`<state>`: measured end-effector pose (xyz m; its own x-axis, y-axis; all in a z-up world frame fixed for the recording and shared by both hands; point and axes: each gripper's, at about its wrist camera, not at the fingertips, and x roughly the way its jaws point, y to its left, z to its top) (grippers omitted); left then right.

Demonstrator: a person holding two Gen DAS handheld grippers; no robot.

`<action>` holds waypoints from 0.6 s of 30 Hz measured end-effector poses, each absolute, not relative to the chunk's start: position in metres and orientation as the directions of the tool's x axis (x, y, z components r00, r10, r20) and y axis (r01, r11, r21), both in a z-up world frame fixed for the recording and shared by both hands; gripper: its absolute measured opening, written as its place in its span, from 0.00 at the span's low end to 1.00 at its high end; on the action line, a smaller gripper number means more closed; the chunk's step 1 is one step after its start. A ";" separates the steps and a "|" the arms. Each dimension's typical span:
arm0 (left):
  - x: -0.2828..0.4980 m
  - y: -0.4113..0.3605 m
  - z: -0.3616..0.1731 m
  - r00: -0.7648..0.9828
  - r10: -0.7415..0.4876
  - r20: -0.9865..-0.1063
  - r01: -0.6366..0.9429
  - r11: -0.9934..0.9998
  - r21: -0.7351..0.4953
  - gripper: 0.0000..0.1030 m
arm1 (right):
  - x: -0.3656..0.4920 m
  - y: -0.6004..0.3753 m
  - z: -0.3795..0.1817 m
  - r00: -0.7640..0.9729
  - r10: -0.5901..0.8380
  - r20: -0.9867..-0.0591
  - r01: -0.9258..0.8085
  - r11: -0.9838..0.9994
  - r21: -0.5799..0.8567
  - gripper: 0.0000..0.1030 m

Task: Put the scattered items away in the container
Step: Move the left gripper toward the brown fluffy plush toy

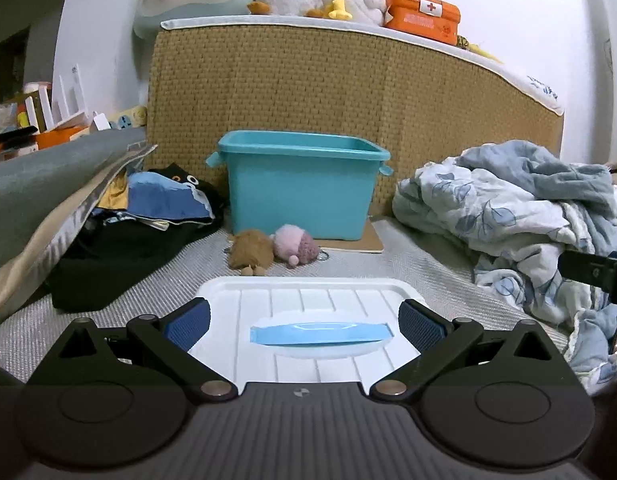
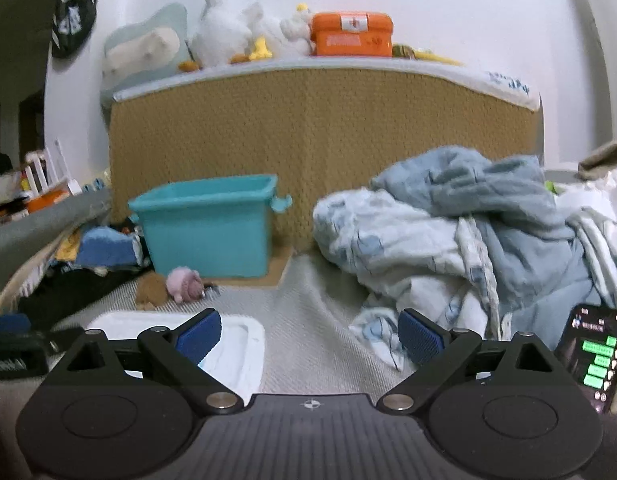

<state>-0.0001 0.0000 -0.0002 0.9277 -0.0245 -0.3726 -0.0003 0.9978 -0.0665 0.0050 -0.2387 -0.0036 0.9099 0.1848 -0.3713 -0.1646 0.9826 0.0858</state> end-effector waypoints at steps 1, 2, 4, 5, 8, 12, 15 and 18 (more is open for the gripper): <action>0.000 0.000 -0.001 0.929 -0.025 -0.368 -0.001 0.998 -0.069 1.00 | 0.005 -0.239 -0.003 0.912 0.187 -0.364 -0.169 0.982 0.083 0.94; 0.000 0.000 -0.002 0.930 -0.024 -0.368 -0.002 0.998 -0.069 1.00 | 0.005 -0.239 -0.003 0.915 0.189 -0.356 -0.172 0.982 0.079 0.94; 0.000 0.000 -0.003 0.930 -0.023 -0.366 -0.004 0.997 -0.071 1.00 | 0.005 -0.239 -0.002 0.920 0.194 -0.341 -0.180 0.981 0.072 0.94; 0.001 0.000 -0.004 0.930 -0.023 -0.367 -0.002 0.998 -0.066 1.00 | 0.005 -0.239 -0.001 0.922 0.197 -0.334 -0.184 0.980 0.069 0.94; 0.002 0.001 -0.003 0.925 -0.023 -0.378 0.009 0.999 -0.037 1.00 | 0.004 -0.239 0.000 0.928 0.204 -0.311 -0.195 0.979 0.059 0.94; 0.003 -0.004 -0.006 0.921 -0.015 -0.389 0.003 0.999 -0.032 1.00 | 0.006 -0.236 0.002 0.923 0.221 -0.314 -0.213 0.975 0.060 0.94; 0.003 -0.003 -0.005 0.922 -0.011 -0.387 -0.005 0.999 -0.039 1.00 | 0.008 -0.233 0.002 0.919 0.239 -0.313 -0.230 0.971 0.068 0.94; 0.005 -0.002 -0.005 0.923 -0.010 -0.385 -0.009 0.999 -0.047 1.00 | 0.010 -0.228 0.002 0.919 0.245 -0.307 -0.237 0.969 0.063 0.94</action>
